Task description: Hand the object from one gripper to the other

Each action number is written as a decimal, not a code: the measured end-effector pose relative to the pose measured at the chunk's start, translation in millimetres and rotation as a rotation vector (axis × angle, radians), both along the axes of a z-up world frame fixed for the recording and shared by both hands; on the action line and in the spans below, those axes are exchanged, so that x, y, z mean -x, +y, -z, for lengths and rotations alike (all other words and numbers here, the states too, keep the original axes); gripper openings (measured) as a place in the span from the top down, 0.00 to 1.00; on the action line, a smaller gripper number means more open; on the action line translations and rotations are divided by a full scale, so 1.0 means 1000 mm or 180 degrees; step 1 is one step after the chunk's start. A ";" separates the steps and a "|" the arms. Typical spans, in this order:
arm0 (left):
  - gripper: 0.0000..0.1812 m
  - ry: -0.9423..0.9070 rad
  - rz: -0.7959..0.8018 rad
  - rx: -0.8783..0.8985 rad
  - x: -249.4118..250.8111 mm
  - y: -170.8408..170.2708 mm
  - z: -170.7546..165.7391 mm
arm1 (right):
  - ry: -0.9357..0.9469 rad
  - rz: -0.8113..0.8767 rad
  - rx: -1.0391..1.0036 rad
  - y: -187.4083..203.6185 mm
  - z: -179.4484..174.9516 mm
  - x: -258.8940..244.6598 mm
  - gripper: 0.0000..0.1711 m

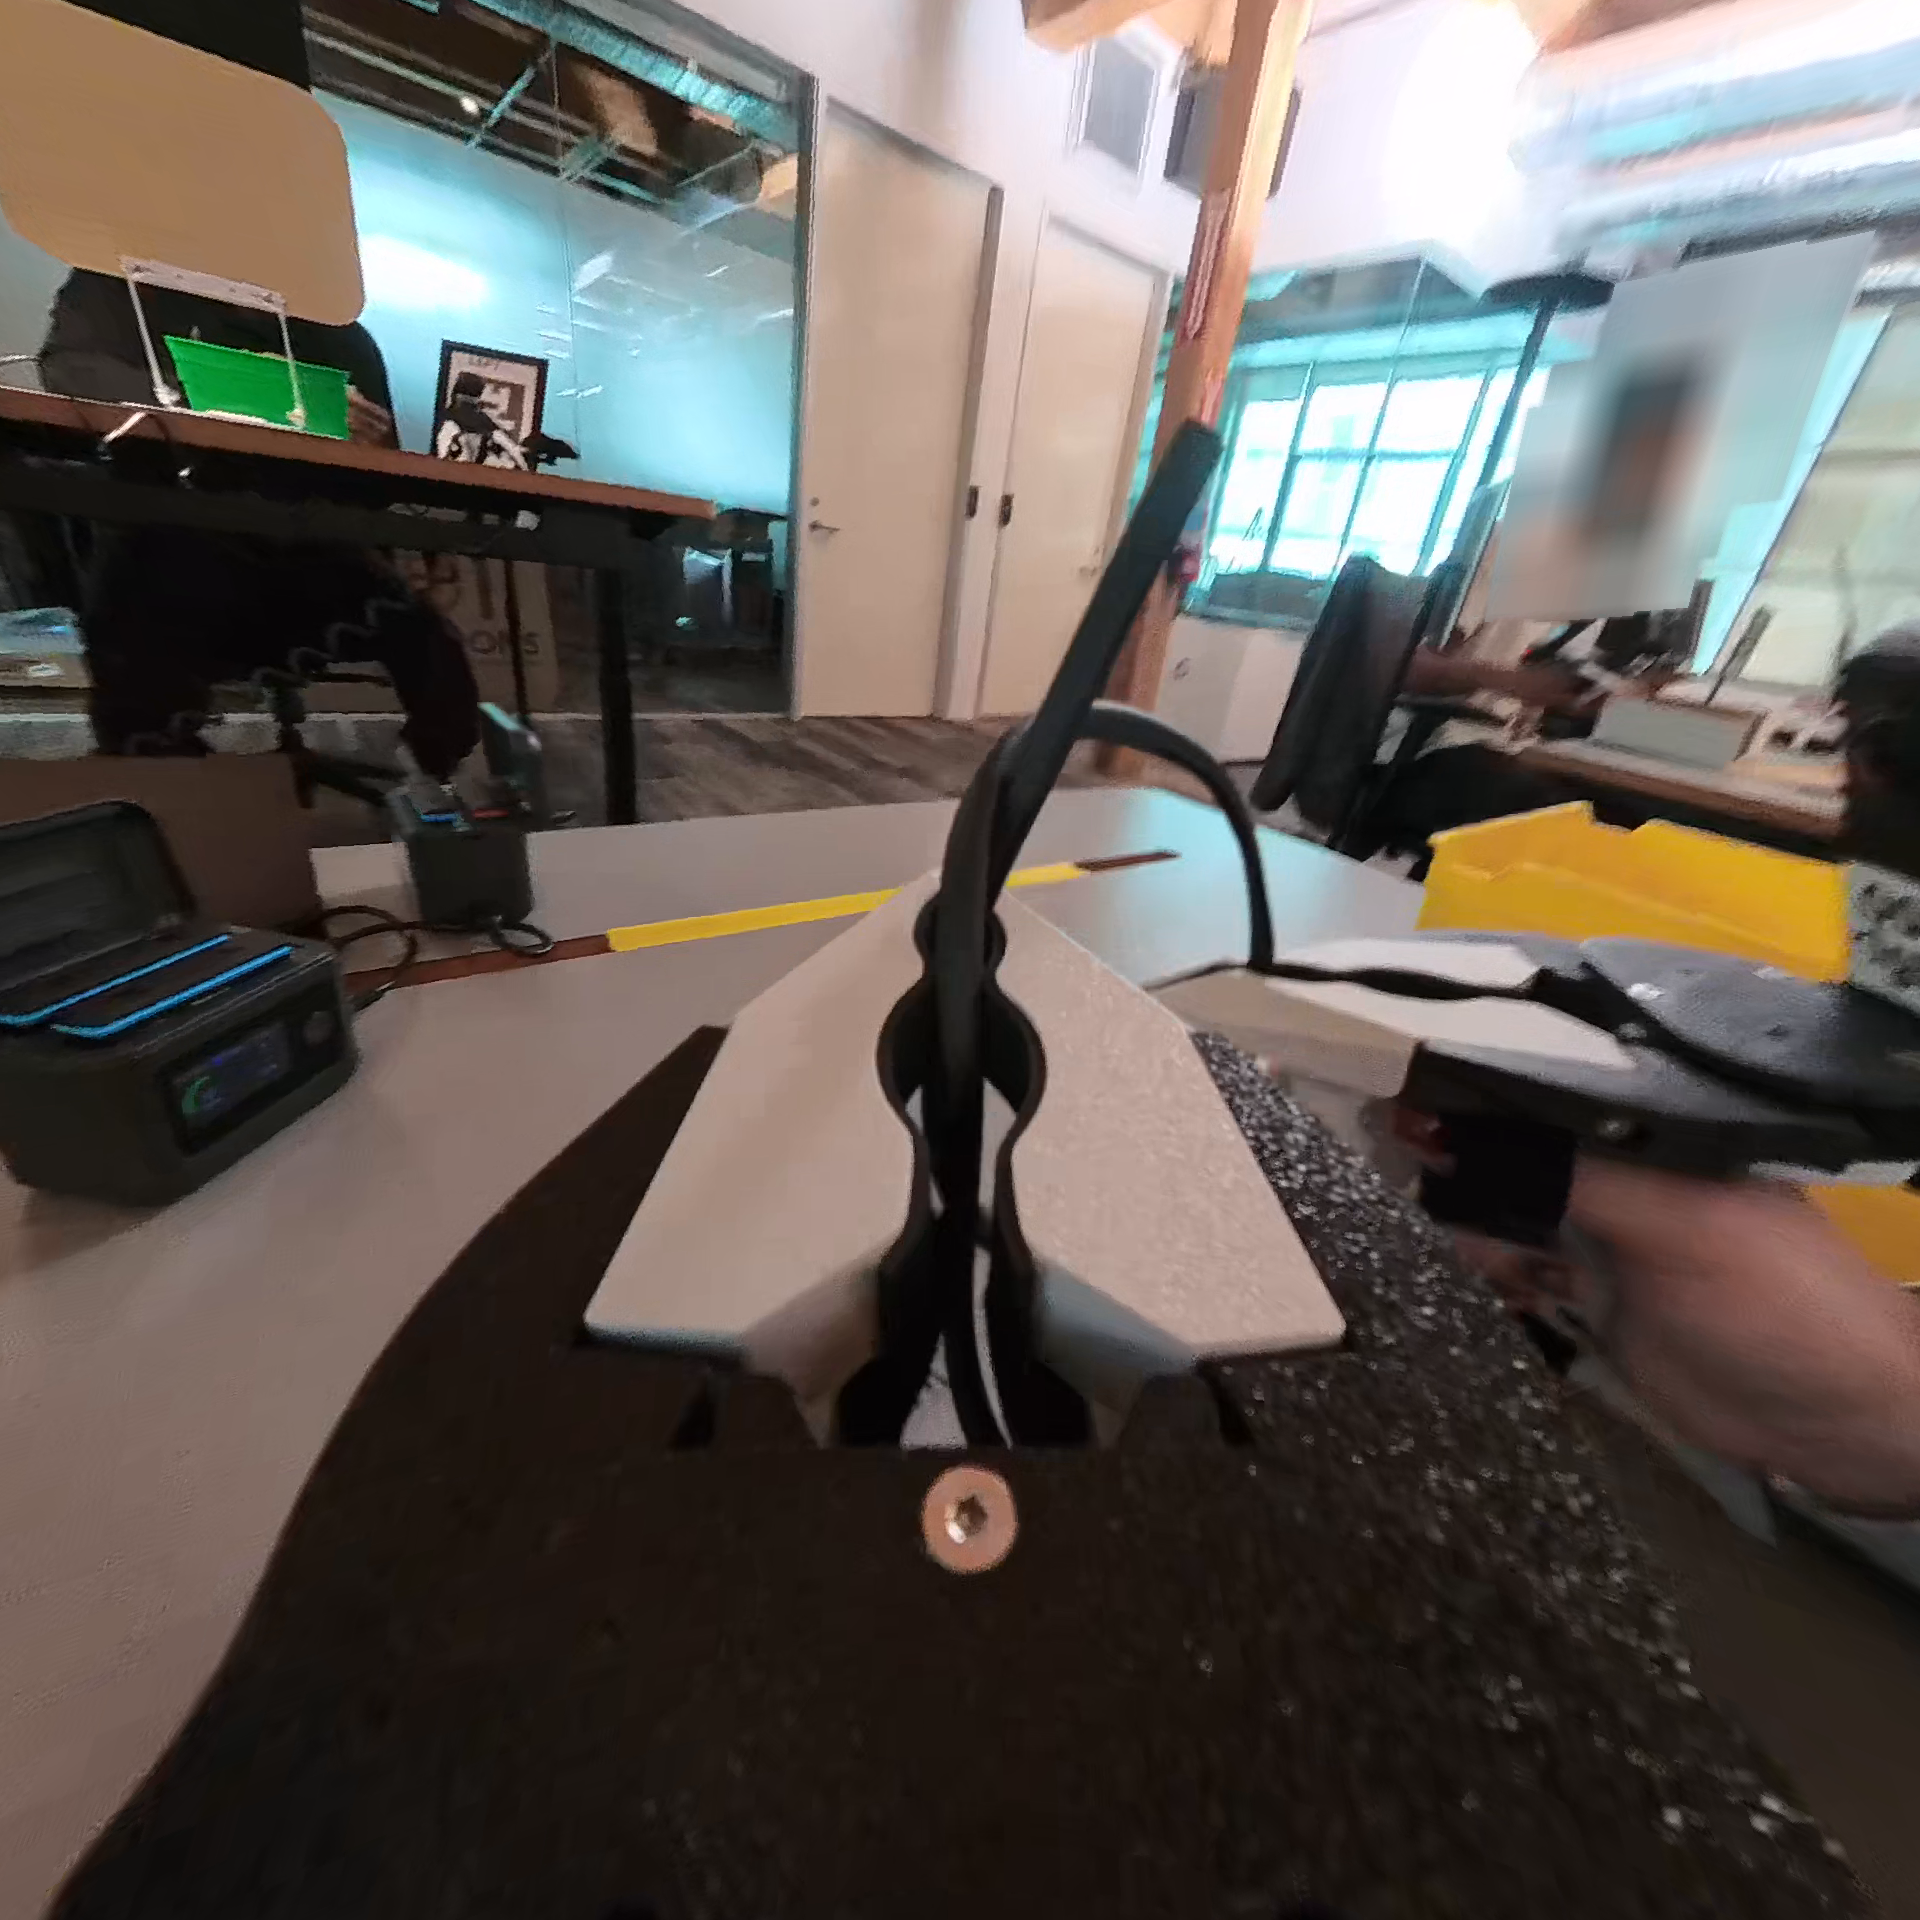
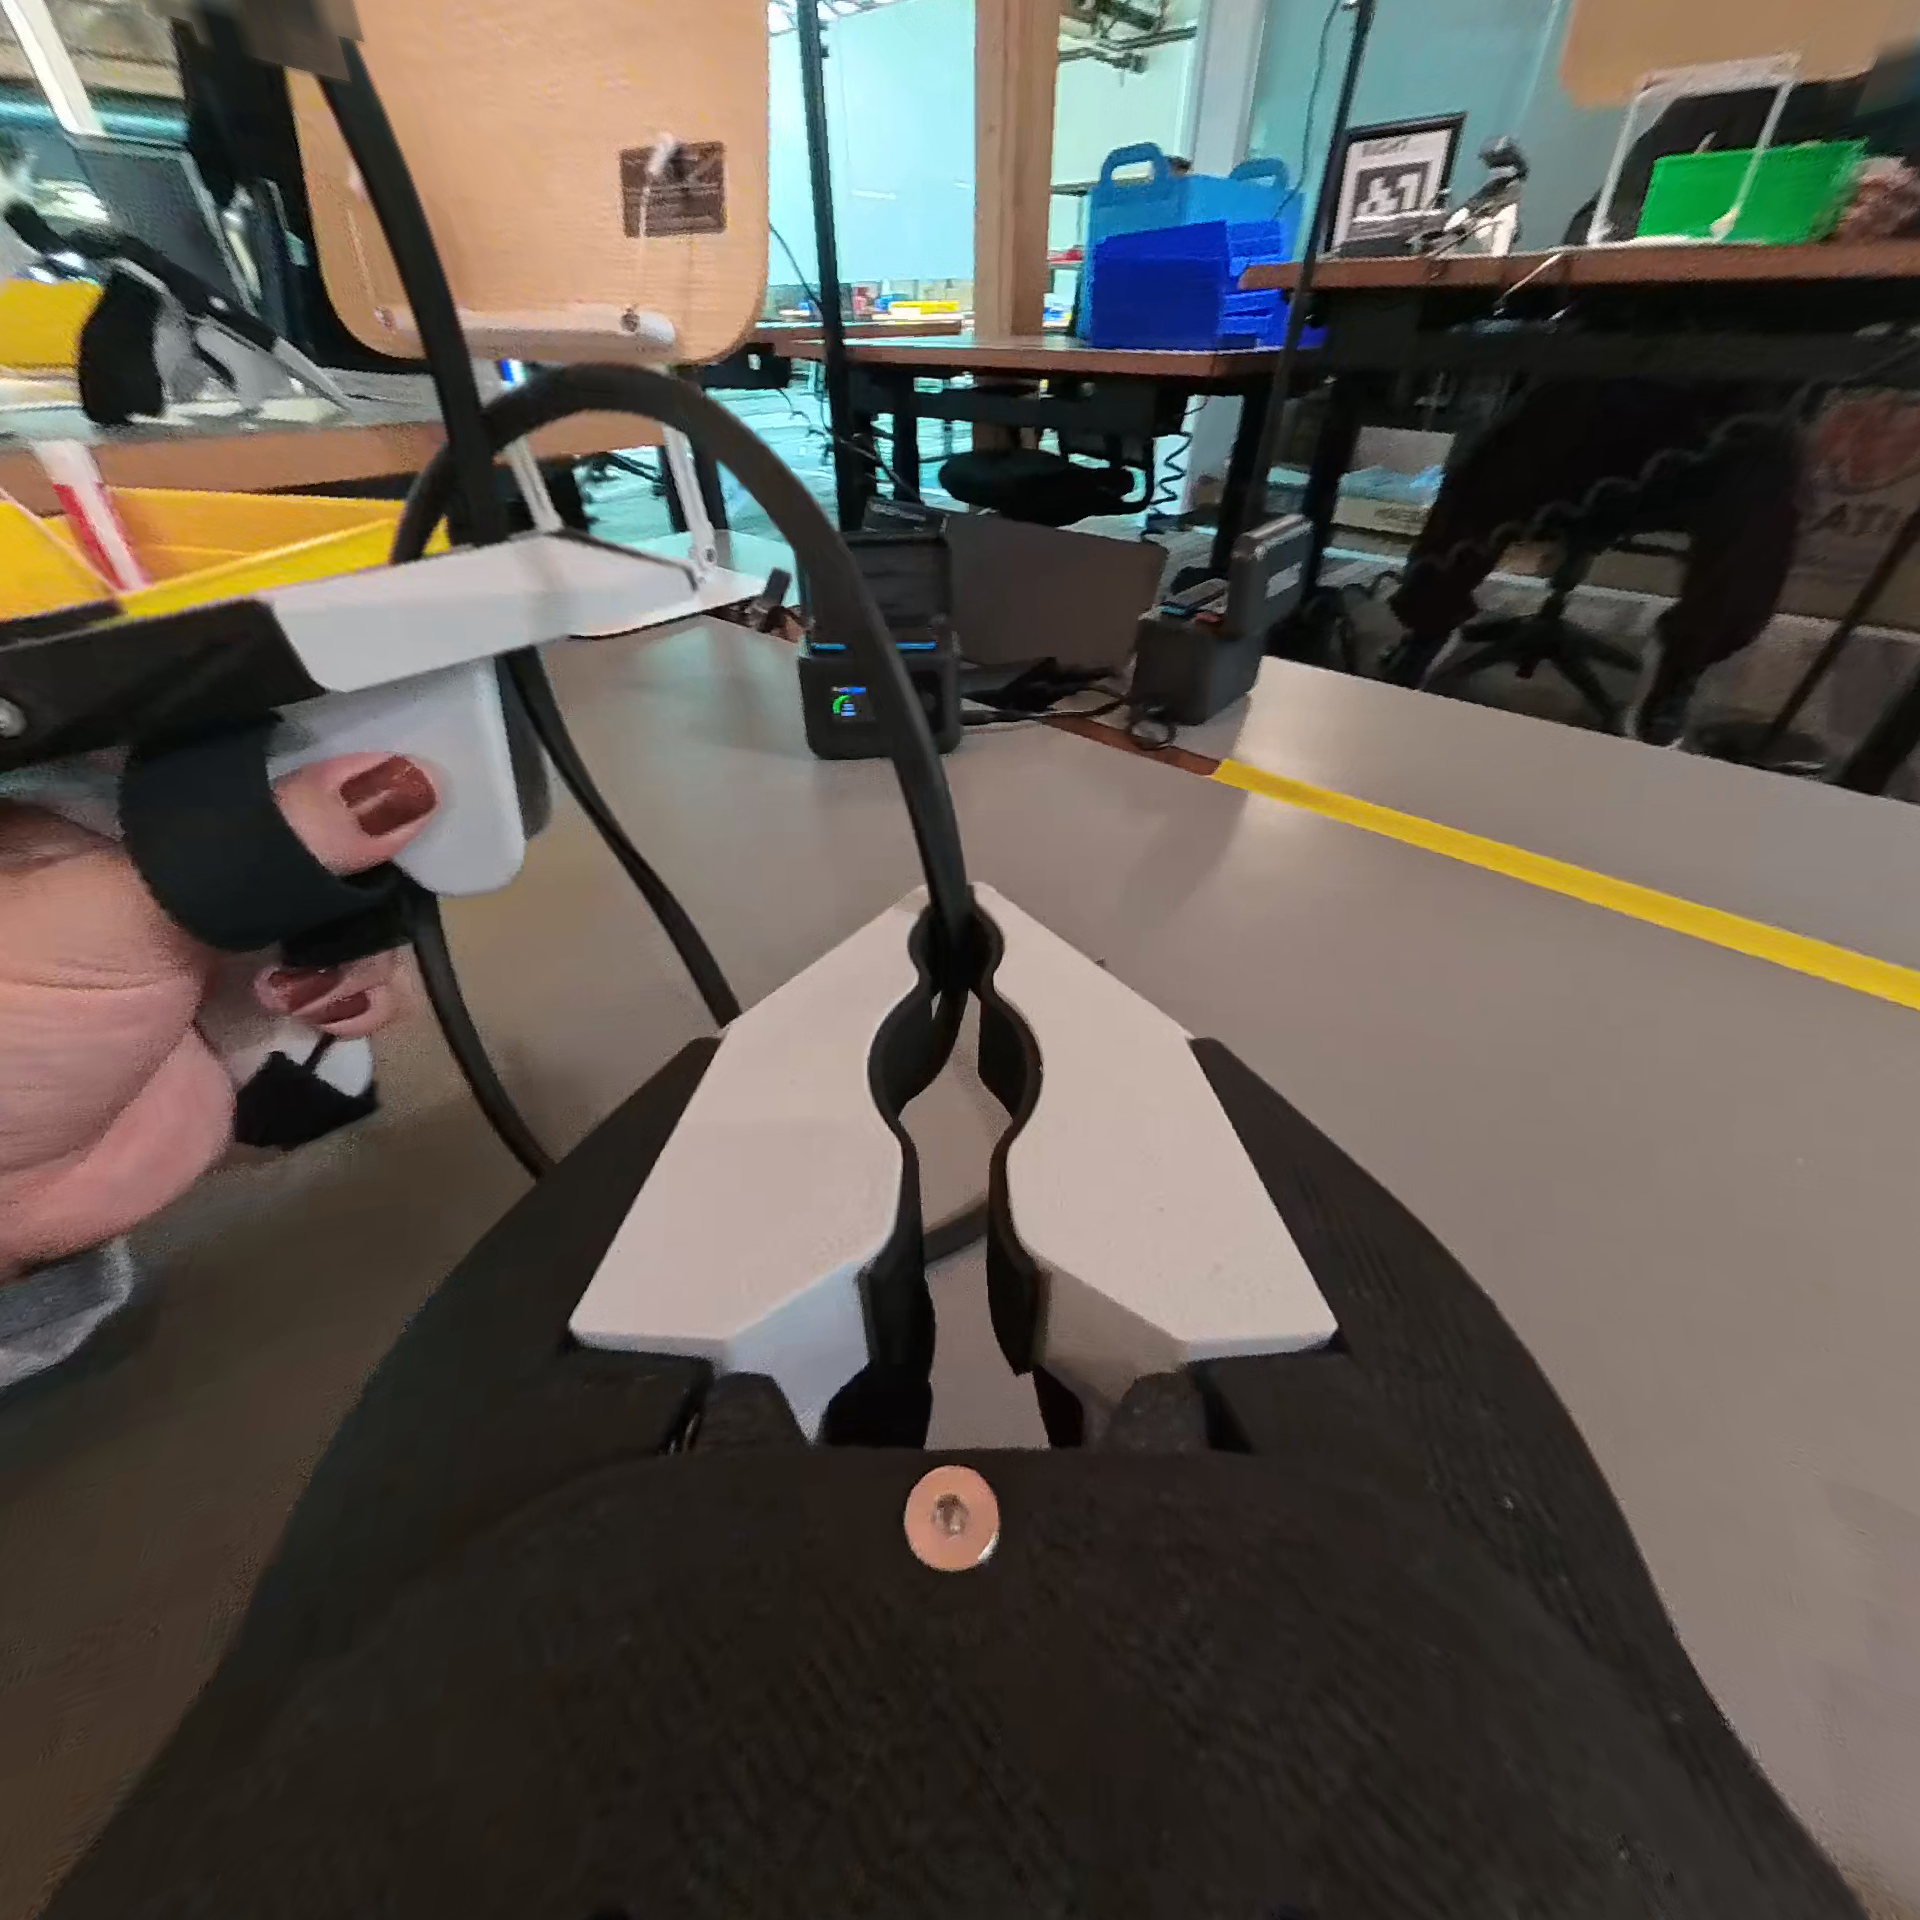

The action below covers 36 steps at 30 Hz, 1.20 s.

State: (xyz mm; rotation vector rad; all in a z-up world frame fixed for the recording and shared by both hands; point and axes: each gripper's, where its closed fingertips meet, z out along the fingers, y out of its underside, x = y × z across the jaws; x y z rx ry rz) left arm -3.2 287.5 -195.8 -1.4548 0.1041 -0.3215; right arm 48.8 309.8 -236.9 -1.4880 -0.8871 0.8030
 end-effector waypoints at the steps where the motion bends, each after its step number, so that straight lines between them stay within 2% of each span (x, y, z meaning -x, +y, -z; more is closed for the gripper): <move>1: 1.00 0.0136 -0.0060 0.0086 0.001 0.002 0.004 | -0.0021 0.0057 -0.0039 0.002 -0.001 -0.002 1.00; 2: 0.99 0.0282 -0.0163 0.0163 0.003 0.004 0.008 | -0.0040 0.0122 -0.0088 0.005 -0.001 -0.005 1.00; 3: 0.87 0.0415 -0.0317 0.0205 0.007 0.006 0.010 | -0.0065 0.0178 -0.0148 0.007 -0.002 -0.007 1.00; 7: 0.62 0.1001 -0.0778 0.0200 0.016 0.007 0.009 | -0.0283 0.0356 -0.0422 0.013 -0.001 -0.013 1.00; 10: 0.55 0.1408 -0.0921 0.0212 0.018 0.007 0.009 | -0.0445 0.0469 -0.0674 0.015 -0.002 -0.016 1.00; 14: 0.46 0.1883 -0.0872 0.0271 0.012 0.008 0.013 | -0.0620 0.0638 -0.1078 0.017 -0.008 -0.022 1.00; 16: 0.47 0.2113 -0.0739 0.0274 0.000 0.009 0.017 | -0.0729 0.0699 -0.1382 0.015 -0.013 -0.023 1.00; 18: 0.53 0.2321 -0.0604 0.0289 -0.013 0.010 0.024 | -0.0770 0.0654 -0.1707 0.006 -0.020 -0.019 1.00; 22: 0.79 0.2673 -0.0510 0.0351 -0.027 0.011 0.035 | -0.0755 0.0540 -0.2089 -0.010 -0.028 -0.012 1.00; 24: 0.98 0.2721 -0.0381 0.0433 -0.031 0.010 0.042 | -0.0746 0.0534 -0.2135 -0.012 -0.030 -0.012 1.00; 31: 0.98 0.2006 -0.0346 0.0433 -0.024 0.011 0.032 | -0.0445 0.0358 -0.1797 -0.013 -0.029 -0.012 0.99; 36: 0.98 0.0954 -0.0295 0.0337 -0.004 0.008 0.018 | -0.0166 0.0204 -0.1670 -0.019 -0.036 -0.011 0.81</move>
